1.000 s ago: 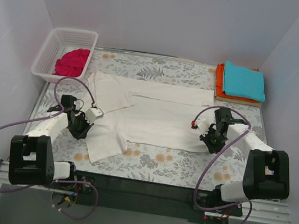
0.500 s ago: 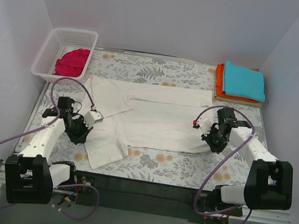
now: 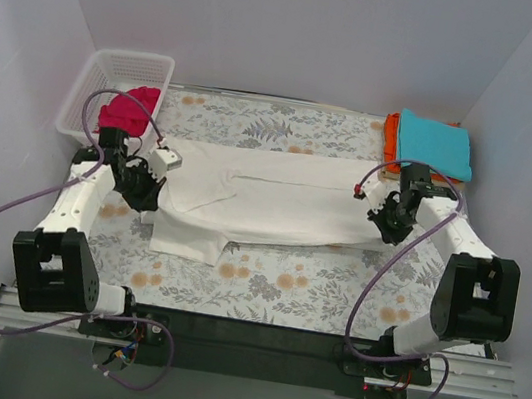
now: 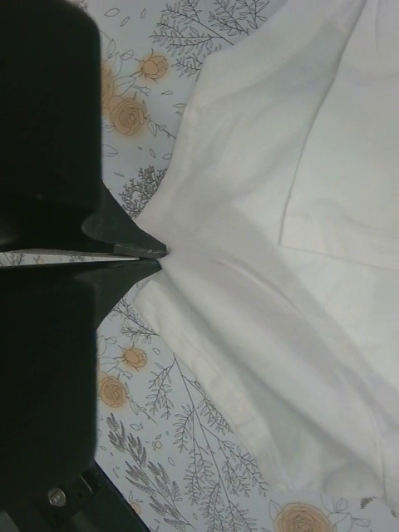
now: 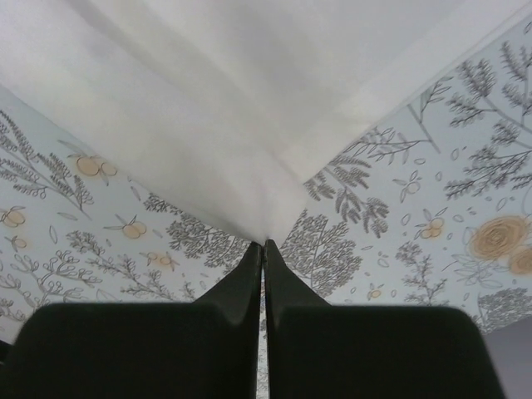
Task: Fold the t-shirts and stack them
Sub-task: Fold the tshirt
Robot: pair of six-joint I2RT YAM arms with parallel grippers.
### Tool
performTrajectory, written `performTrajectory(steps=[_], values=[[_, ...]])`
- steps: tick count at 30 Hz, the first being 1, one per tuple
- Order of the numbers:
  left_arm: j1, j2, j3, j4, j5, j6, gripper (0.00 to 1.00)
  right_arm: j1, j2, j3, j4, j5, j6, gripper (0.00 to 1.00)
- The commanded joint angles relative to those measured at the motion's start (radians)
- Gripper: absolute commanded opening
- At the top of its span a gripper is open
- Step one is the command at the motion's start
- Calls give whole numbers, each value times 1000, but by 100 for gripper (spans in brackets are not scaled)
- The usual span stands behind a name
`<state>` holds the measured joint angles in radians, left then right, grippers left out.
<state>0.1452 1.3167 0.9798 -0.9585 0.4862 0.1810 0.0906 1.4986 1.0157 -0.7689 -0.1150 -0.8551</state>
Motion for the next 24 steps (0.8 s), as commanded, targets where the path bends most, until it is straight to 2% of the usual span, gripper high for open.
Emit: performTrajectory(steps=[1,15,24], values=[[7,55,81,55,64,-63,0,-6,63,99,-20,-25,-19,1],[21,277,247,170,95,-160,0,-12,314,365,-21,-34,-13,1],[25,361,273,219,106,-173,0,-11,439,471,-21,-45,2,1]])
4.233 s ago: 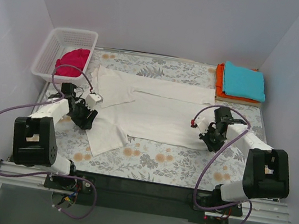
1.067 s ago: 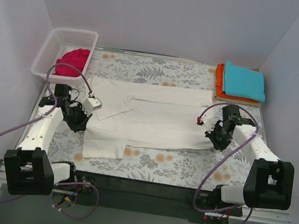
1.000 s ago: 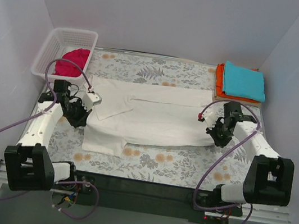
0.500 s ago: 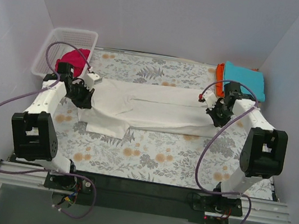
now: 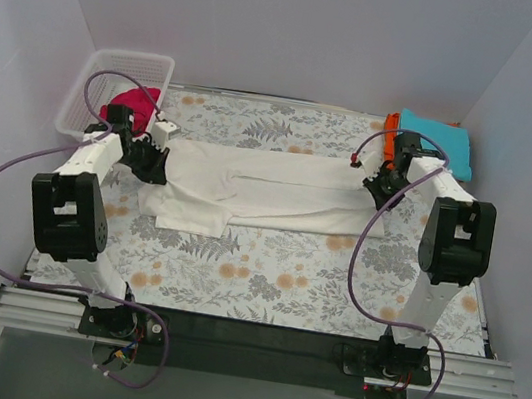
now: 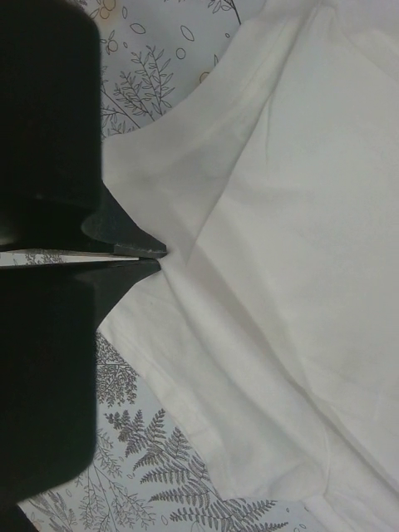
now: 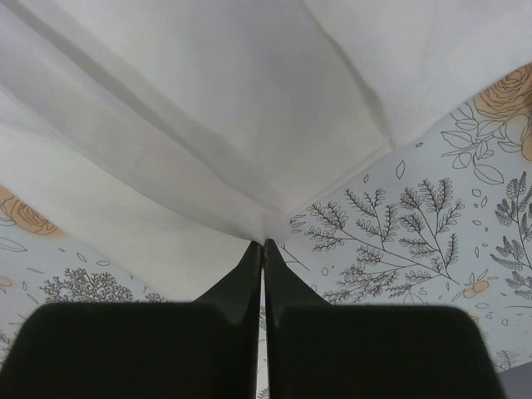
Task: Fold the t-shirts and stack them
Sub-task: Fold the tshirt
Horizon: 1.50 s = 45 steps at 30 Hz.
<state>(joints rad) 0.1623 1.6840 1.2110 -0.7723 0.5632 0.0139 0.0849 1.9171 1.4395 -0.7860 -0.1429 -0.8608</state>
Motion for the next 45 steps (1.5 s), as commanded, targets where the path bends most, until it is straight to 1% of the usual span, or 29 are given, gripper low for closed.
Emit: performTrajectory(steps=[1,9,18,24,30,37,41,42,43,44,45], values=[[8,-3,45,33,30,-18,0,-7,23,53,-4,-17,8,1],[8,3,91,11,56,-43,0,-7,29,87,-4,-4,0,1],[9,51,76,79,37,-58,0,-10,88,124,-1,-1,6,1],[9,103,84,140,43,-104,0,-10,137,151,4,-9,32,1],[9,115,117,128,56,-109,0,-10,131,167,2,-9,39,1],[8,114,101,149,49,-111,0,-11,152,171,4,2,36,1],[9,135,97,171,29,-144,0,-11,165,177,5,14,52,1],[11,137,101,171,26,-150,7,-11,165,180,4,17,54,1],[10,132,105,169,26,-155,14,-11,155,182,2,22,60,12],[9,123,108,169,30,-161,20,-11,148,180,2,29,62,20],[9,112,114,150,36,-161,27,-11,135,176,-1,32,65,39]])
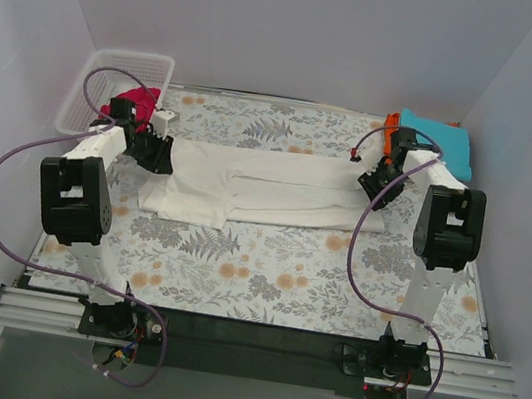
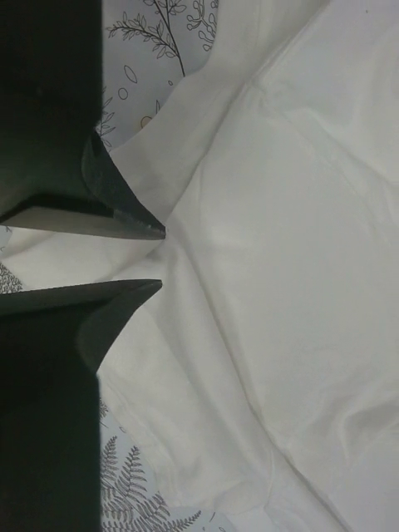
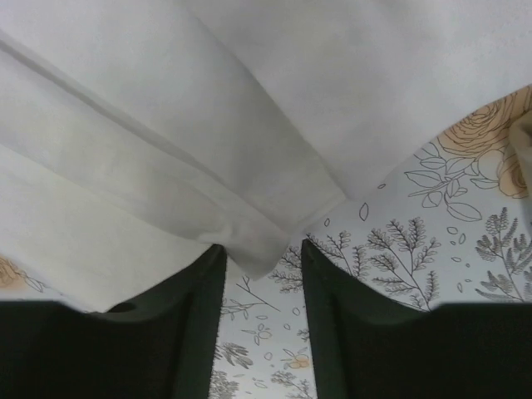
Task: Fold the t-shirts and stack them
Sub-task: Fold the tshirt
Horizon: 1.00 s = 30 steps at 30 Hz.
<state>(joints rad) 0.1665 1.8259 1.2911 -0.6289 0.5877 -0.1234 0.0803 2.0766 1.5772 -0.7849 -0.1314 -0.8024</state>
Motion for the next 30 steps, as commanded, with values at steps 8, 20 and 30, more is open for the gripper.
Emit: performTrajectory(steps=[8,20,30], values=[[-5,-284,-102,-103,0,31,41,-4,-213,-26,-37,-30,45,52],[-236,-439,-427,11,-284,-154,40,18,-294,-158,-74,-79,111,28],[-268,-373,-470,124,-379,-248,45,16,-283,-187,-71,-91,118,27]])
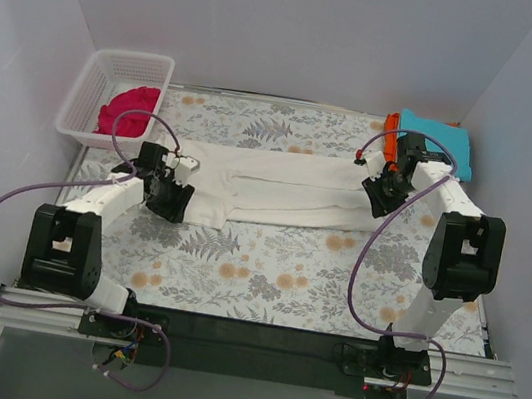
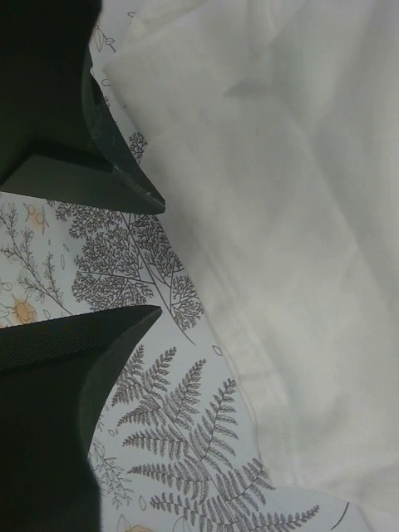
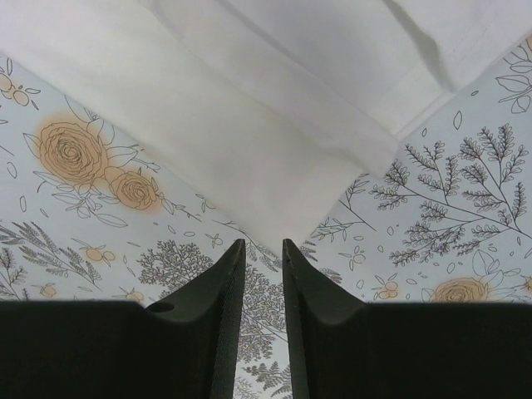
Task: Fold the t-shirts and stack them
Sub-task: Fold the tshirt
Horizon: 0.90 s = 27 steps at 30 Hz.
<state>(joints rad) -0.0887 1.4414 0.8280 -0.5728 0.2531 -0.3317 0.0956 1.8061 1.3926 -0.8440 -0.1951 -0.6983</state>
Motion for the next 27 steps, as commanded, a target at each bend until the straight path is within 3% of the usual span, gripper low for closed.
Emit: performTrajectory(steps=[1,11,22,27], values=[[-14,20,-4,68,-44,-44,45,3,-11,-3,-13,-27,14,26],[-43,105,-44,114,-92,-61,42,3,6,-4,-9,-20,10,25],[-43,134,-29,96,-132,-55,1,3,12,-1,-9,-14,3,23],[-43,45,78,-22,-74,-44,0,3,9,-1,-9,-15,0,22]])
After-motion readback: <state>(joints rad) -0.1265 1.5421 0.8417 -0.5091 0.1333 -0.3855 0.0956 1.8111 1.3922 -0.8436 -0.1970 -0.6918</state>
